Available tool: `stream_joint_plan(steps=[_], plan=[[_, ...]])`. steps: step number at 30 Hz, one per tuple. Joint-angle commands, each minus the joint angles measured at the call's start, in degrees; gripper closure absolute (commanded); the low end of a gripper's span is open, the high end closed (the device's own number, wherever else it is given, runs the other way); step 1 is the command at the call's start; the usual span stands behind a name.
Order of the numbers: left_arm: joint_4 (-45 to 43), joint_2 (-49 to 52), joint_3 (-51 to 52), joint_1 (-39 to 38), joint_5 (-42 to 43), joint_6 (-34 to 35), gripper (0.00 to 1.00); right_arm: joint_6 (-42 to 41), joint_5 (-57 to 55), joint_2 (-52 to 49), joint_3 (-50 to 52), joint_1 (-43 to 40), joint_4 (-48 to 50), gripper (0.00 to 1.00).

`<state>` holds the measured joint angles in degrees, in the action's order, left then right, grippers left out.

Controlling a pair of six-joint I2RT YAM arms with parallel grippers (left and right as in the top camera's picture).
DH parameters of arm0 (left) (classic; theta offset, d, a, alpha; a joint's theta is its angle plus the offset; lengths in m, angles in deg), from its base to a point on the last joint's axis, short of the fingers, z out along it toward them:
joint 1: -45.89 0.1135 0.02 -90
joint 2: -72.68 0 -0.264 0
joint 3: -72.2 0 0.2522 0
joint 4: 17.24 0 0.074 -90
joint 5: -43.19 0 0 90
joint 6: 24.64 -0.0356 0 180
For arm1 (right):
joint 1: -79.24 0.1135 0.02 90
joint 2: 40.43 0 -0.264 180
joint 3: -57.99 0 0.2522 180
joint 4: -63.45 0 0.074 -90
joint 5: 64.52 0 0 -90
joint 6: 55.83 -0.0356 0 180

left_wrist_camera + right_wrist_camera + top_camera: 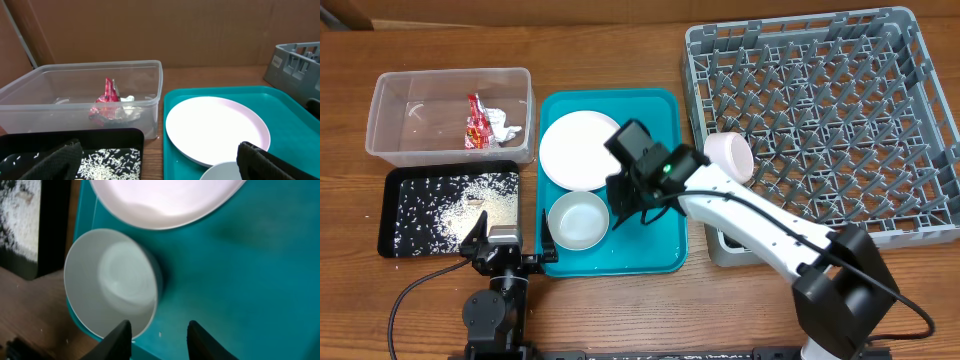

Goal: Sort waste into correct bins and load items into the dishwasher
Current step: 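Move the right gripper to the white bowl and grasp its rim, then lift the white bowl and carry it over the grey rack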

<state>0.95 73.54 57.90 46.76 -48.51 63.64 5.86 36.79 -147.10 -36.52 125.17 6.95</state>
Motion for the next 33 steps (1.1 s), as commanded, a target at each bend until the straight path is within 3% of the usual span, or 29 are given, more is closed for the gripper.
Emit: stream_joint_plan(steps=[1,8,12,15,21,26,33], plan=[[-0.2,-0.6,0.3,0.2,-0.2,-0.9,0.00,1.8,3.5,-0.2,3.5,2.2,3.7,0.63],[-0.2,-0.6,0.3,0.2,-0.2,-0.9,0.00,0.9,-4.4,-3.8,3.5,5.0,5.3,0.63],[-0.2,-0.6,0.3,0.2,-0.2,-0.9,0.00,-1.2,-5.7,-6.2,3.5,4.8,5.5,0.77],[-0.2,-0.6,0.3,0.2,-0.2,-0.9,0.00,-1.9,-6.7,-5.8,2.8,3.8,4.8,0.96],[-0.2,-0.6,0.3,0.2,-0.2,-0.9,0.00,-1.9,-13.6,-1.4,-0.6,2.3,-1.4,0.96],[-0.2,-0.6,0.3,0.2,-0.2,-0.9,0.00,-2.3,-34.9,4.8,-4.0,1.8,-10.5,0.96],[-0.2,-0.6,0.3,0.2,-0.2,-0.9,0.00,-6.4,-79.6,12.9,-4.9,-1.7,-19.3,0.96]])
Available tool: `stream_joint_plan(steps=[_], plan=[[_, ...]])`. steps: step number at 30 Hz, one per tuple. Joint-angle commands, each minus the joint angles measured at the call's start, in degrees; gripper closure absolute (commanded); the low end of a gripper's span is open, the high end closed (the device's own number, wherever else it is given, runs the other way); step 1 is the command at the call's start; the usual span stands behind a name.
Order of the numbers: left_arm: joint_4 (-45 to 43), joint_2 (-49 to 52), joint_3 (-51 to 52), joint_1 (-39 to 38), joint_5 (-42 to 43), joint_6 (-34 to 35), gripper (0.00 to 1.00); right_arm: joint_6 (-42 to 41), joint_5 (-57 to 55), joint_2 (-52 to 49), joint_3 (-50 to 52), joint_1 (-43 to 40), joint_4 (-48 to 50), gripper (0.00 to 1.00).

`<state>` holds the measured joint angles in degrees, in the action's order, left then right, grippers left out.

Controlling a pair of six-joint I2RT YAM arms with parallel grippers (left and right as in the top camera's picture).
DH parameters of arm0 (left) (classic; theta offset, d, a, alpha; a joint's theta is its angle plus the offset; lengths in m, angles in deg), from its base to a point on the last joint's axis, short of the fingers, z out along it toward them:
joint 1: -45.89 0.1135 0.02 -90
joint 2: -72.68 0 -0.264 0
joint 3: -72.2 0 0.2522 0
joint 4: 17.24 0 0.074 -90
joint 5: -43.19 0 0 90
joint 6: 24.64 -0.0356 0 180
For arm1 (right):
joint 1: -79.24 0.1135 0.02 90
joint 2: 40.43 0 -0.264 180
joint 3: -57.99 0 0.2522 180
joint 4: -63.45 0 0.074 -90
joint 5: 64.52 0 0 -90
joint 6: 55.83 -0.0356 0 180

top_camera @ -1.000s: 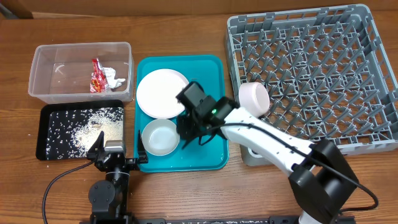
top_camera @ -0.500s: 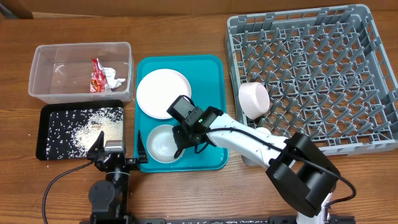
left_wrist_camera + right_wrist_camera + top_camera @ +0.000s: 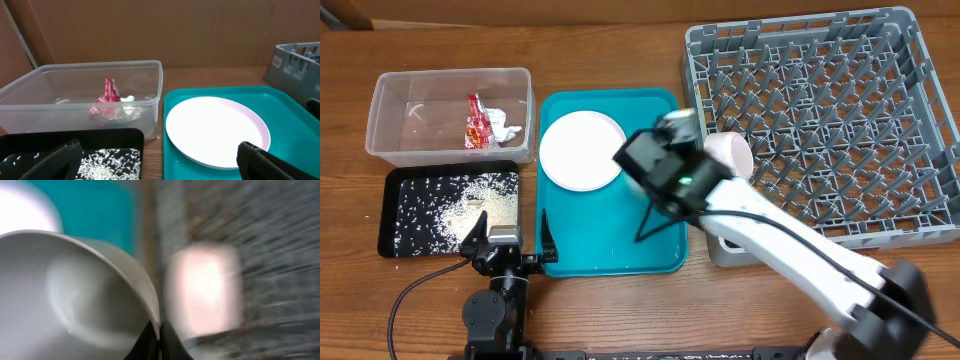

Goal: Sort waste into correct bins and load items into the dishwasher
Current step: 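Lift the white bowl and carry it over the grey rack, then lower the white bowl into the rack center and open the gripper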

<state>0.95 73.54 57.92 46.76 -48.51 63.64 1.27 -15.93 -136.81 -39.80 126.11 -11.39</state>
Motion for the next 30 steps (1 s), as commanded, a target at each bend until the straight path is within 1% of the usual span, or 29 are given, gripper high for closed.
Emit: stream_joint_plan(steps=[1,2,3,10,13,19,23,24,26,28,30], plan=[[-0.2,-0.6,0.2,0.2,-0.2,-0.9,0.00,-1.9,-30.3,2.7,-1.6,-3.6,-1.5,0.96],[-0.2,-0.6,0.2,0.2,-0.2,-0.9,0.00,-1.9,-34.0,2.5,-1.5,-5.6,-2.1,0.96],[-0.2,-0.6,0.2,0.2,-0.2,-0.9,0.00,-1.9,-34.9,2.3,-1.5,-7.1,-2.3,0.96],[-0.2,-0.6,0.2,0.2,-0.2,-0.9,0.00,-1.6,-32.9,-1.4,-1.4,-20.0,-3.6,0.96],[-0.2,-0.6,0.2,0.2,-0.2,-0.9,0.00,-1.6,-32.9,-4.1,-1.4,-22.6,-3.8,0.96],[-0.2,-0.6,0.2,0.2,-0.2,-0.9,0.00,-1.2,-31.5,-9.4,-1.4,-24.0,-4.3,0.96],[-0.2,-0.6,0.2,0.2,-0.2,-0.9,0.00,-1.2,-29.8,-11.4,-1.4,-23.7,-6.4,0.96],[-0.2,-0.6,0.2,0.2,-0.2,-0.9,0.00,-1.6,-27.2,-11.5,-1.4,-23.6,-8.1,0.96],[-0.2,-0.6,0.2,0.2,-0.2,-0.9,0.00,-3.5,-24.9,-11.5,-1.4,-23.4,-10.1,0.96],[-0.2,-0.6,0.2,0.2,-0.1,-0.9,0.00,-7.3,-23.7,-11.5,-1.4,-22.7,-13.0,0.96],[-0.2,-0.6,0.2,0.2,-0.2,-0.9,0.00,-8.6,-23.5,-11.5,-1.4,-22.0,-14.3,0.96]])
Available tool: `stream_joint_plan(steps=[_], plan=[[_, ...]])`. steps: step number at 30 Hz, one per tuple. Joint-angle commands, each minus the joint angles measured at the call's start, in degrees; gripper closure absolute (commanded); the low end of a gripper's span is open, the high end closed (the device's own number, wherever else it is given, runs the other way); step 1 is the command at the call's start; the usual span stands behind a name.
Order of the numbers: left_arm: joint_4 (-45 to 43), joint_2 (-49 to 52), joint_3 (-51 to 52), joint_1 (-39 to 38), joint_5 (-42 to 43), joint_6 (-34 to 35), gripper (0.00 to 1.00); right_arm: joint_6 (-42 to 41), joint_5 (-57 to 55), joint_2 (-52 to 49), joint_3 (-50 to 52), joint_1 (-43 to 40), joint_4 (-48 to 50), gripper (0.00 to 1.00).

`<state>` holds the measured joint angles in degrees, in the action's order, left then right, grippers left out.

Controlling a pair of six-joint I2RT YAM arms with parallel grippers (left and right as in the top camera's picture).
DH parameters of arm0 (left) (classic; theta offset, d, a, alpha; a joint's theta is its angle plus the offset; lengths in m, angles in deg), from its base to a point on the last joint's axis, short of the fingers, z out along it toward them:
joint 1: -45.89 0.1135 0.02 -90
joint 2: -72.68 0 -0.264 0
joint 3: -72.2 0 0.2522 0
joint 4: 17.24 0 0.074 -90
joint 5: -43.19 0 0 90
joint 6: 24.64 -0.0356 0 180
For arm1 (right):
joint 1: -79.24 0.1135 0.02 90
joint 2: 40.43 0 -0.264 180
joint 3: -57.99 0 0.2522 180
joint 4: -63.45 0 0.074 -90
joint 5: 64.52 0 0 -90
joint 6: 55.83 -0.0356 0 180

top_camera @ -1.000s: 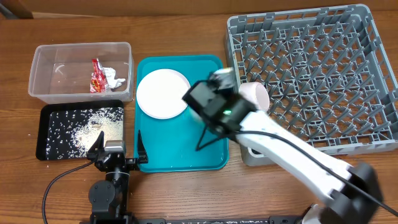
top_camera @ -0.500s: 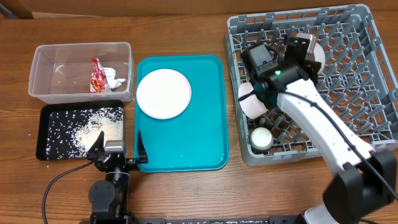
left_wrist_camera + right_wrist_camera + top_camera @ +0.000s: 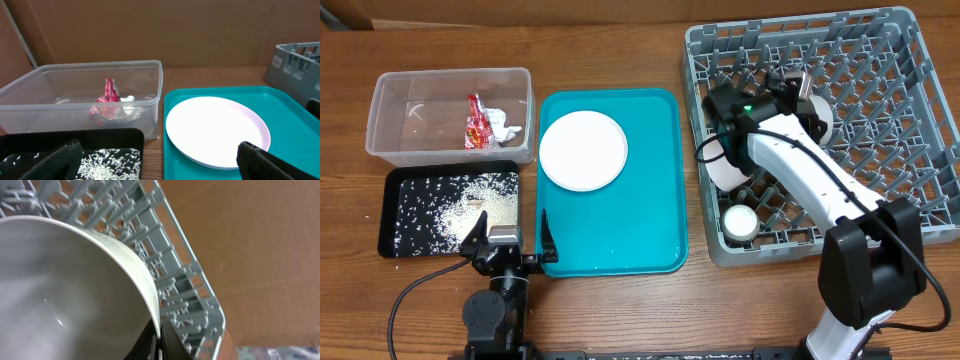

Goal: Sort waste into correct bins and load items into the dishwasher
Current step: 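Lower the white bowl into the rack center and open the gripper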

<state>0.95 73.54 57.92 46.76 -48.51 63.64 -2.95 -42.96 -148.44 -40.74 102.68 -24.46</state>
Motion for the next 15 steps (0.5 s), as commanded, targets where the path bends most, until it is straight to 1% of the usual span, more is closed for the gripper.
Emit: stream_joint_plan(steps=[1,5,10,15], plan=[[-0.2,-0.6,0.2,0.2,-0.2,-0.9,0.00,-4.7,3.7,0.1,-0.5,1.9,-1.7,0.96],[-0.2,-0.6,0.2,0.2,-0.2,-0.9,0.00,-4.7,3.9,0.1,-0.5,3.9,-2.7,0.96],[-0.2,-0.6,0.2,0.2,-0.2,-0.9,0.00,-4.7,3.8,0.1,-0.5,6.2,-1.6,0.96],[-0.2,-0.6,0.2,0.2,-0.2,-0.9,0.00,-4.7,2.0,-0.1,-0.5,5.6,-0.7,0.96]])
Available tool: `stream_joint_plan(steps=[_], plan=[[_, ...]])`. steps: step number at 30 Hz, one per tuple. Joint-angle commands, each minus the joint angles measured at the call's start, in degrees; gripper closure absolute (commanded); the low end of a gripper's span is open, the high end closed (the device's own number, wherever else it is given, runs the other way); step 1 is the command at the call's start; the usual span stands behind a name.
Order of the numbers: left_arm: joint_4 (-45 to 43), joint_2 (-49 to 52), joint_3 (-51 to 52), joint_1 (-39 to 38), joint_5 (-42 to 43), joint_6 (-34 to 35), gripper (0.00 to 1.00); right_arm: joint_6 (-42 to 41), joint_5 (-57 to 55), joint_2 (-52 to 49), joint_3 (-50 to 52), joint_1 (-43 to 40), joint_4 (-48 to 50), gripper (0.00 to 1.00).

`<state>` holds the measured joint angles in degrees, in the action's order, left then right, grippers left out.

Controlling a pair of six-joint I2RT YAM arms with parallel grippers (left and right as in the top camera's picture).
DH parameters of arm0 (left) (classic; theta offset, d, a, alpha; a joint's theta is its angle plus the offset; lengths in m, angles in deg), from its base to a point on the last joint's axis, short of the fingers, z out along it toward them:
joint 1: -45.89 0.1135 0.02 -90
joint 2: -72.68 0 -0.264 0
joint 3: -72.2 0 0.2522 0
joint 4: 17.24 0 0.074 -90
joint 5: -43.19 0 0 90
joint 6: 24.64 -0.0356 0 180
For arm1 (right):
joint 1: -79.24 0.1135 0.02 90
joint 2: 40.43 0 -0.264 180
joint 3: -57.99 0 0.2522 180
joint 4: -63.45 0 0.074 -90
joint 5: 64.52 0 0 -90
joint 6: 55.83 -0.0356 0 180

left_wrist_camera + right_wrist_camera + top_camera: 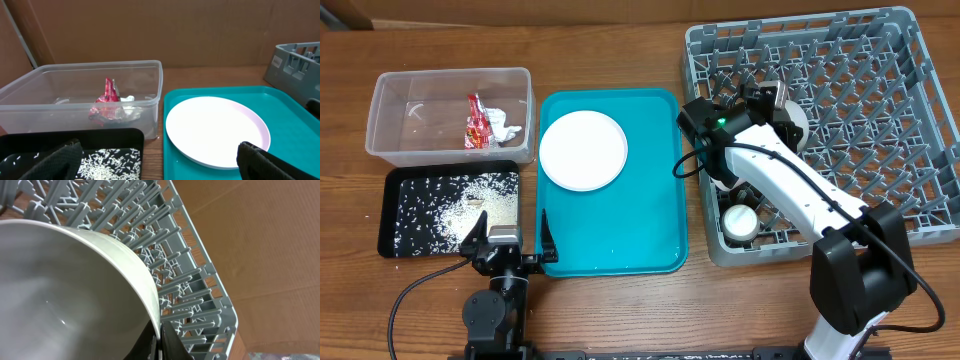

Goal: Sort waste into correct bins and load items into the dishwasher
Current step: 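Lower the white bowl into the rack center and open the gripper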

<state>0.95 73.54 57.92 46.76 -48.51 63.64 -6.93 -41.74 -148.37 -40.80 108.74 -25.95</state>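
A white bowl (792,122) hangs tilted over the left part of the grey dishwasher rack (880,130), and my right gripper (772,106) is shut on its rim. In the right wrist view the bowl (65,290) fills the left side, its rim pinched between my fingers (169,342) above the rack's pegs (175,255). A white plate (582,150) lies on the teal tray (620,240). My left gripper (160,172) rests open at the table's front, with nothing between its fingers.
A clear bin (450,112) at the back left holds a red wrapper (476,122) and crumpled paper. In front of it a black tray (450,210) holds rice. A small white cup (740,222) stands in the rack's front left corner, and a pale cup (722,180) is partly under my right arm.
My right gripper, still shut on the bowl, has shifted a little to the left over the rack. The left arm, the plate and the bins have not moved.
My right gripper stood open astride the bowl's rim on the teal tray. Then it was shut on the bowl, held up near the rack's left edge. After that the bowl was over the rack, where it now hangs slightly further left.
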Motion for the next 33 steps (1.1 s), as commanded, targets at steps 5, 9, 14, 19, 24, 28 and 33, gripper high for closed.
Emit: stream_joint_plan(steps=[5,9,14,19,24,28,33], plan=[[-0.2,-0.6,0.2,0.2,-0.2,-0.9,0.00,0.3,-2.1,-0.7,-0.4,-2.2,1.9,0.96],[-0.2,-0.6,0.2,0.2,-0.2,-0.9,0.00,0.8,-2.0,-2.5,-0.4,-3.0,1.8,0.96],[-0.2,-0.6,0.2,0.2,-0.1,-0.9,0.00,0.8,-1.7,-5.2,-0.4,-2.8,1.0,0.96],[-0.2,-0.6,0.2,0.2,-0.2,-0.9,0.00,-0.1,-4.3,-5.3,-0.5,-2.0,-1.5,0.96],[-0.2,-0.6,0.2,0.2,-0.2,-0.9,0.00,-0.1,-9.4,-4.6,-0.5,-2.5,-2.5,0.96],[-0.2,-0.6,0.2,0.2,-0.2,-0.9,0.00,-0.1,-11.0,-4.6,-0.5,-2.7,-1.8,0.96],[-0.2,-0.6,0.2,0.2,-0.2,-0.9,0.00,-0.1,-14.0,-4.6,-0.5,-3.0,-1.6,0.96]])
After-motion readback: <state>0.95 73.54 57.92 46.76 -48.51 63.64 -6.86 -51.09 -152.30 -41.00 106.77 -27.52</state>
